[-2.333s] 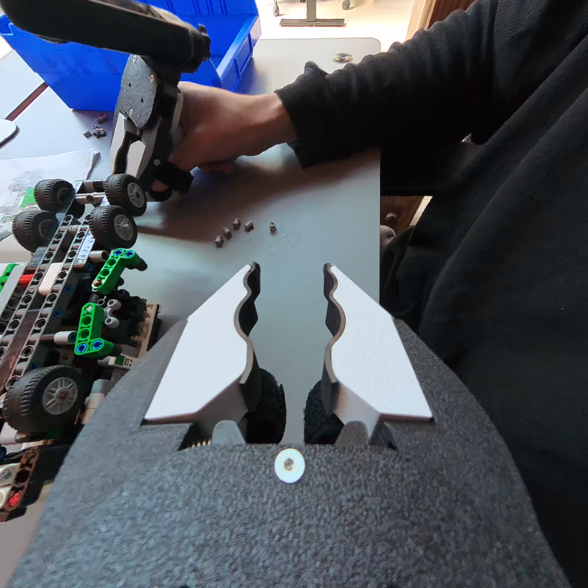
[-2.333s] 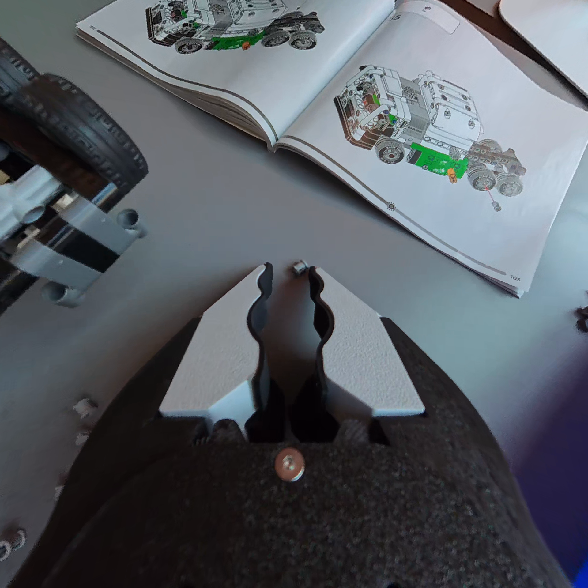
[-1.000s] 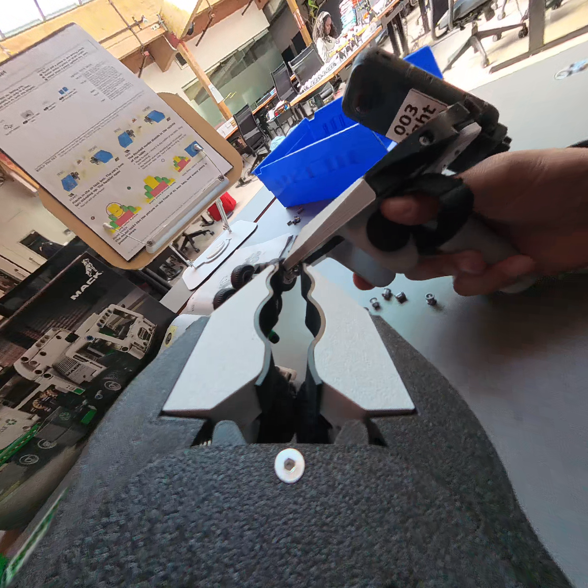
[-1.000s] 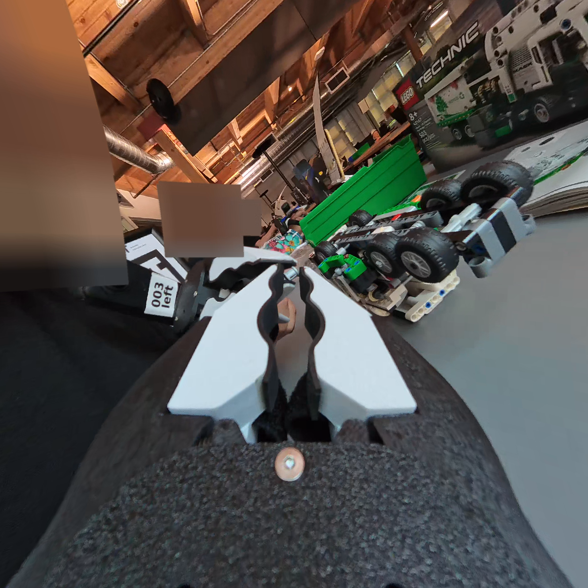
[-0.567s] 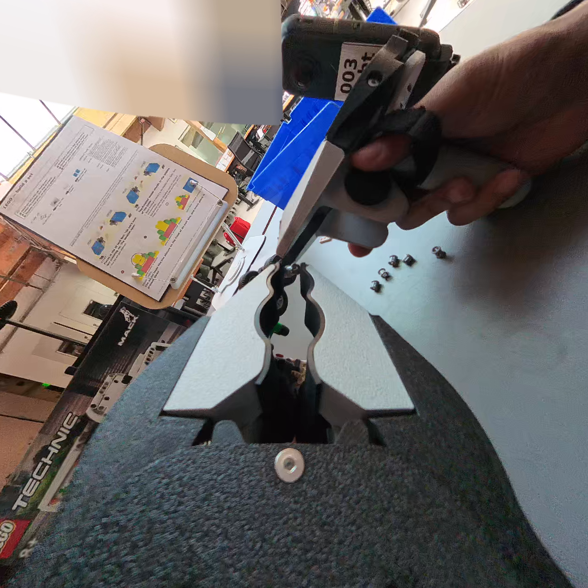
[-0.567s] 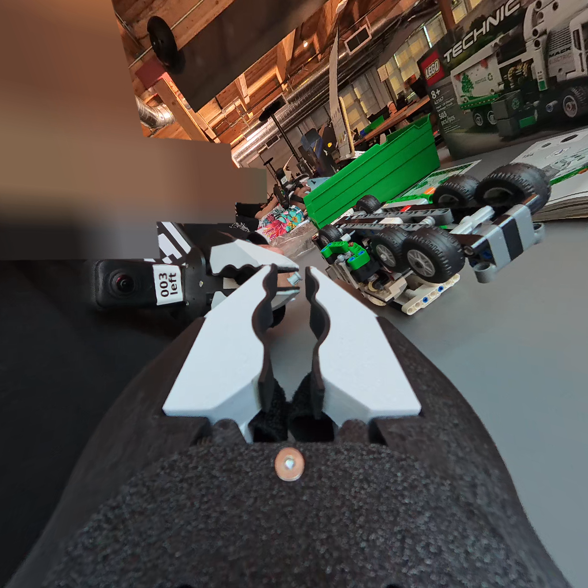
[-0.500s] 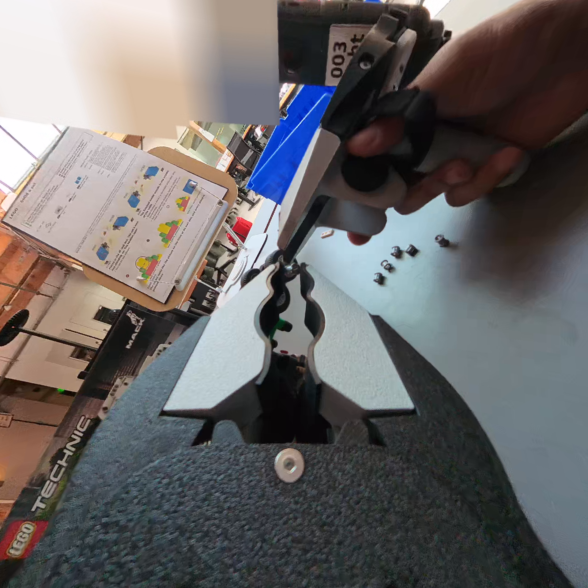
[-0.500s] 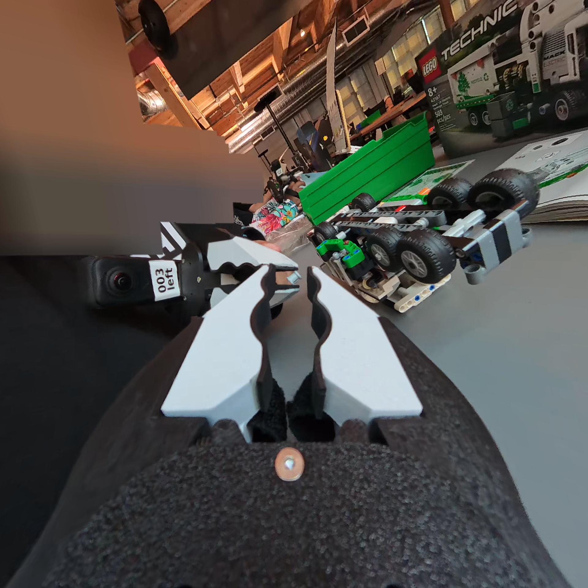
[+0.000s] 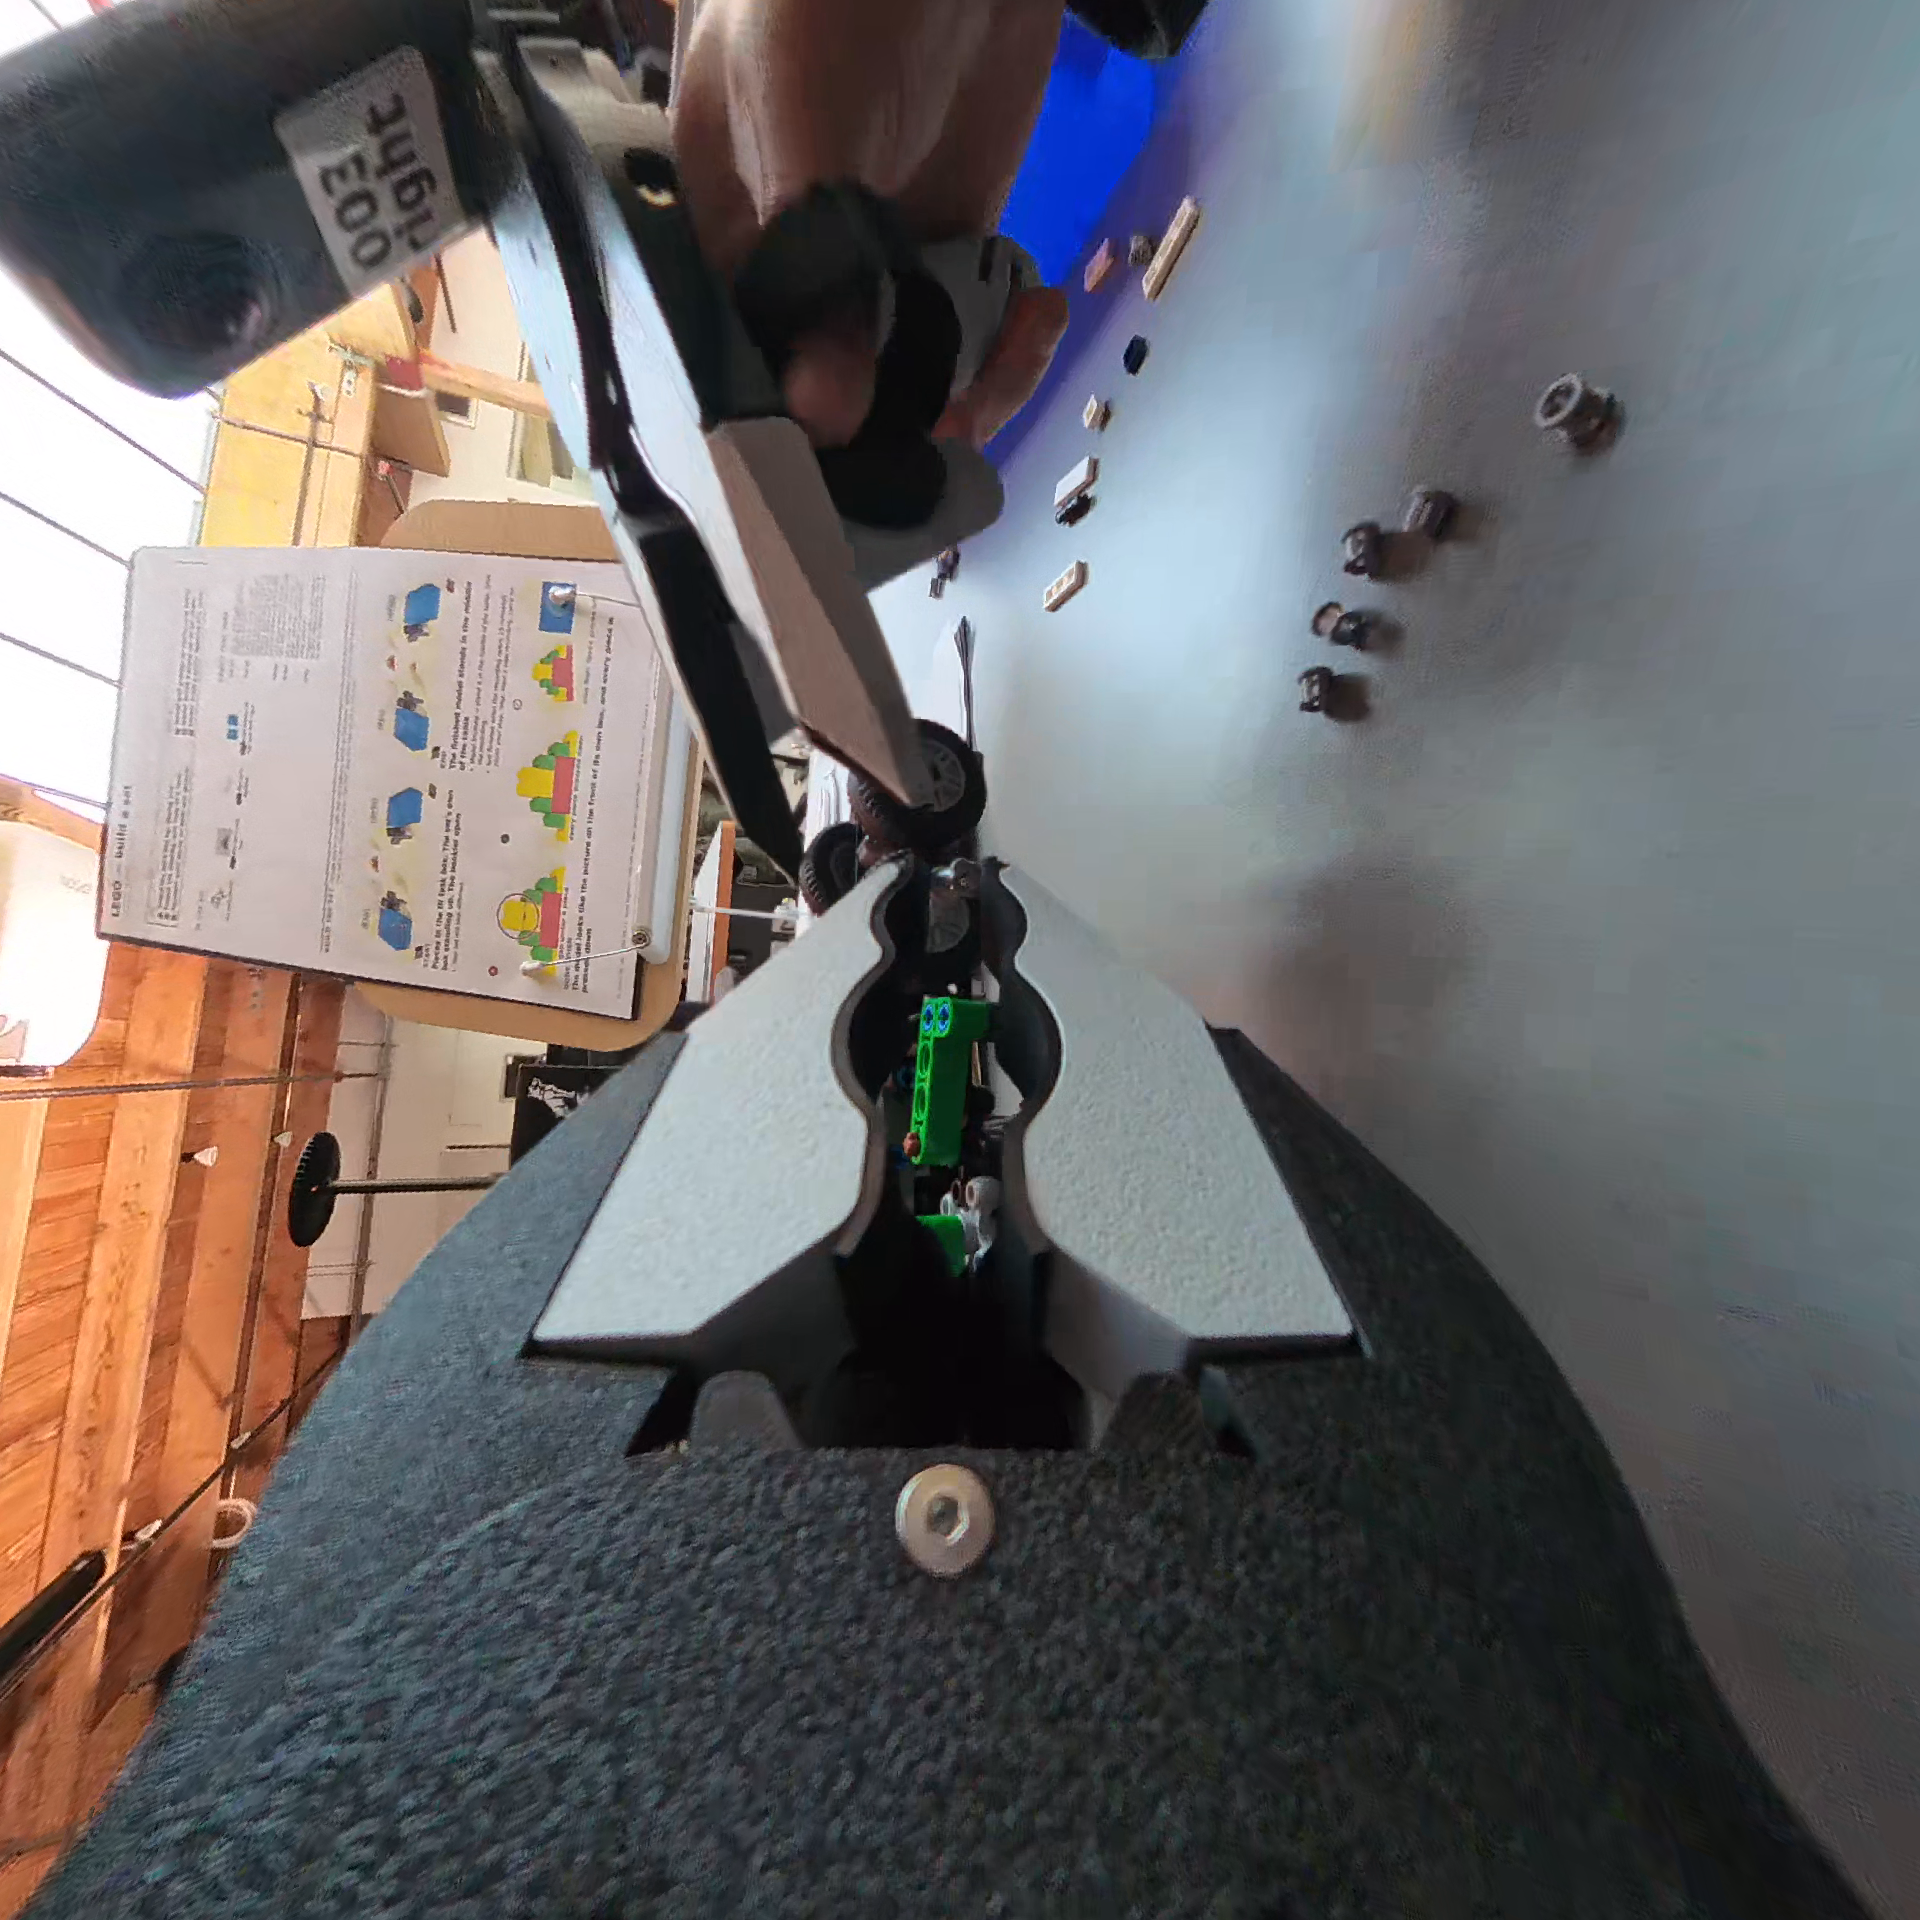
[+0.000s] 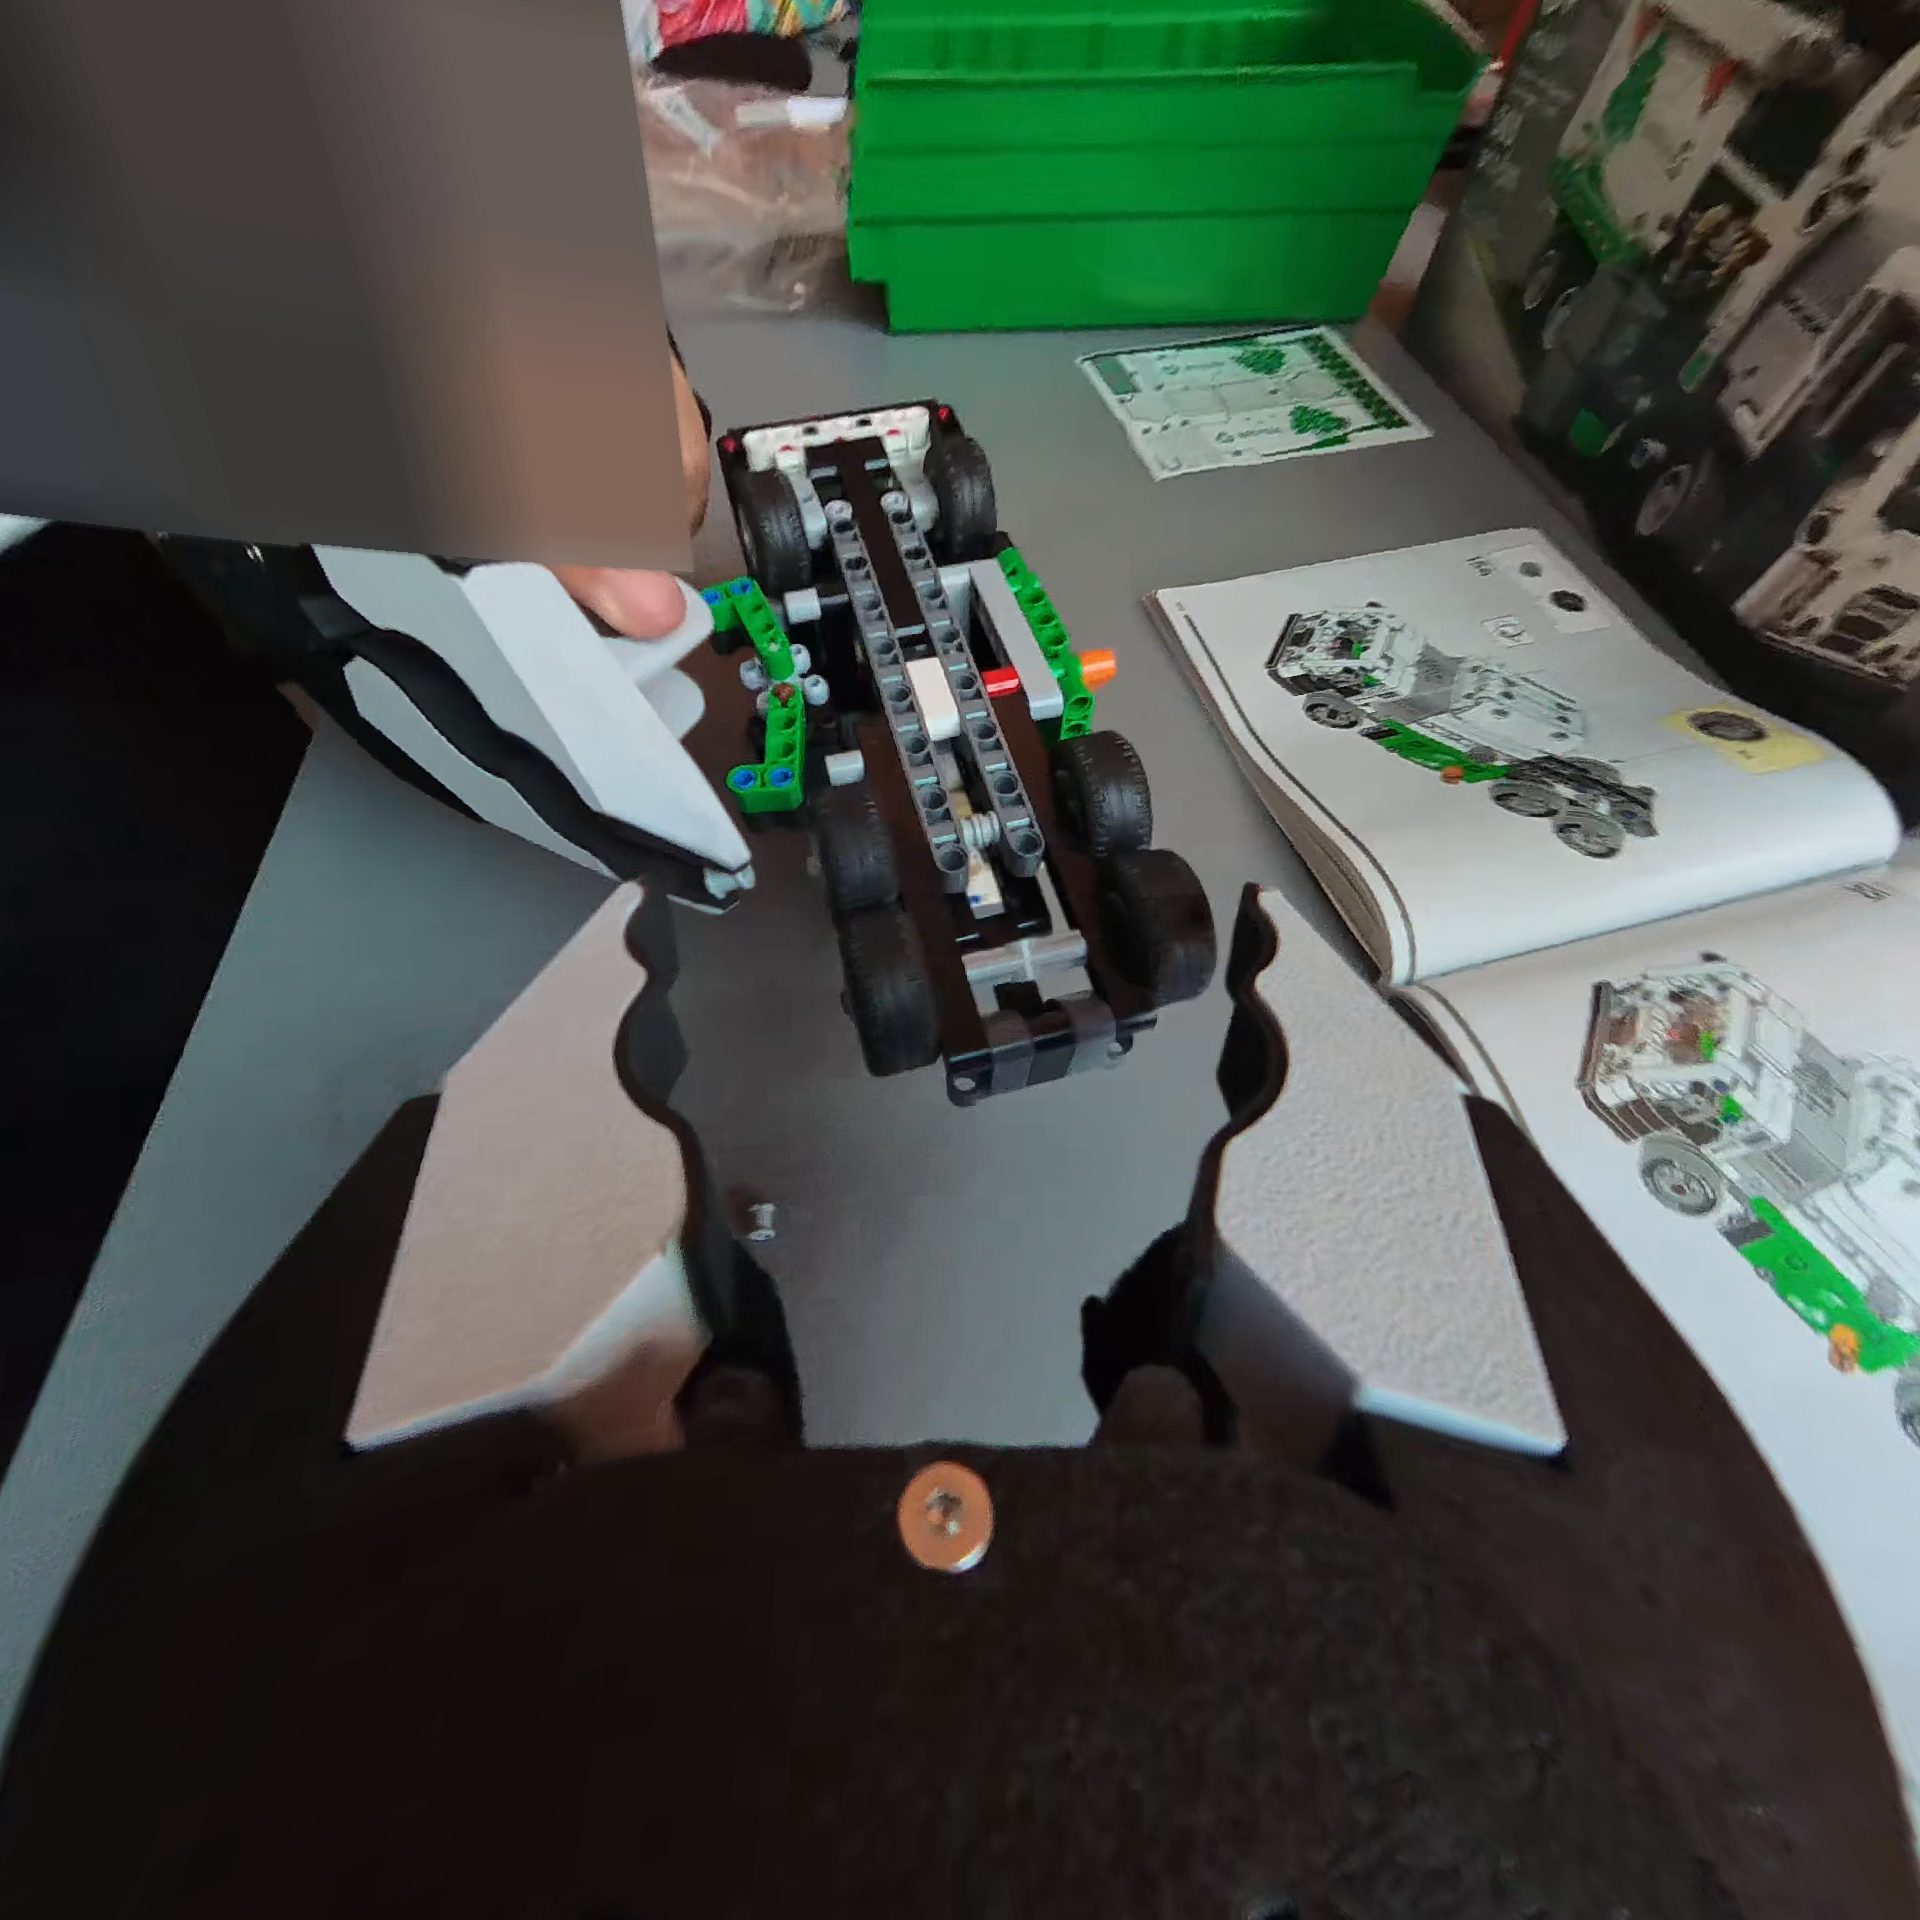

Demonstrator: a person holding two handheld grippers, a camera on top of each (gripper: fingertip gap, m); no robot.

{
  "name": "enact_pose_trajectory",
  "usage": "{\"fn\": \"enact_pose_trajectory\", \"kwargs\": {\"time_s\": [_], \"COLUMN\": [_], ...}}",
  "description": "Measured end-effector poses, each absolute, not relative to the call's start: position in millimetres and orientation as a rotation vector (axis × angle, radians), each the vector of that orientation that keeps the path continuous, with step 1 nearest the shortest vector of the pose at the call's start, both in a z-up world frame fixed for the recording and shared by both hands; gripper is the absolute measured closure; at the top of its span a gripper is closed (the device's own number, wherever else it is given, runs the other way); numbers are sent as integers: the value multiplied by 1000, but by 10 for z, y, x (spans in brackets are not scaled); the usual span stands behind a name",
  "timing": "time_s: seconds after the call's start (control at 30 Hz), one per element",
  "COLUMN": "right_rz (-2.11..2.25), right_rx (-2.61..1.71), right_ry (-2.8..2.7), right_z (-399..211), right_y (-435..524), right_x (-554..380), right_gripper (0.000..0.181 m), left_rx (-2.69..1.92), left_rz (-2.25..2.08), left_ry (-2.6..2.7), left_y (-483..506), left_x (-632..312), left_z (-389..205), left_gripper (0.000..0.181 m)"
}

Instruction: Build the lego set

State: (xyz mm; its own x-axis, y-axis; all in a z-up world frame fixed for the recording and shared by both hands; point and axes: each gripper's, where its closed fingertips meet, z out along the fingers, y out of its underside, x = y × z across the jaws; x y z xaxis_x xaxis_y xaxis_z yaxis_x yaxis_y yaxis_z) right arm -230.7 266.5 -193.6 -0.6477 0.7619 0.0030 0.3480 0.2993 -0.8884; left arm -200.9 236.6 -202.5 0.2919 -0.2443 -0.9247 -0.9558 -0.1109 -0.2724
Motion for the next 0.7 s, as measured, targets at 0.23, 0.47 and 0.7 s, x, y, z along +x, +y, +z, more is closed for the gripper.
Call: {"fn": "enact_pose_trajectory", "kwargs": {"time_s": [0.23,0.47,0.7], "right_rz": [1479,1537,1597], "right_rx": [-863,-781,-746], "right_ry": [-2217,-2177,-2140], "right_z": [-2026,-2041,-2030], "right_y": [2501,2513,2514], "right_x": [-2463,-2476,-2446], "right_gripper": [78,88,95], "left_rx": [-1618,-1594,-1562], "left_rz": [901,949,1007], "left_ry": [1075,1085,1131], "left_y": [2393,2436,2415], "left_x": [-2071,-2105,-2092], "left_z": [-2026,-2060,-2067], "left_gripper": [173,173,173]}}
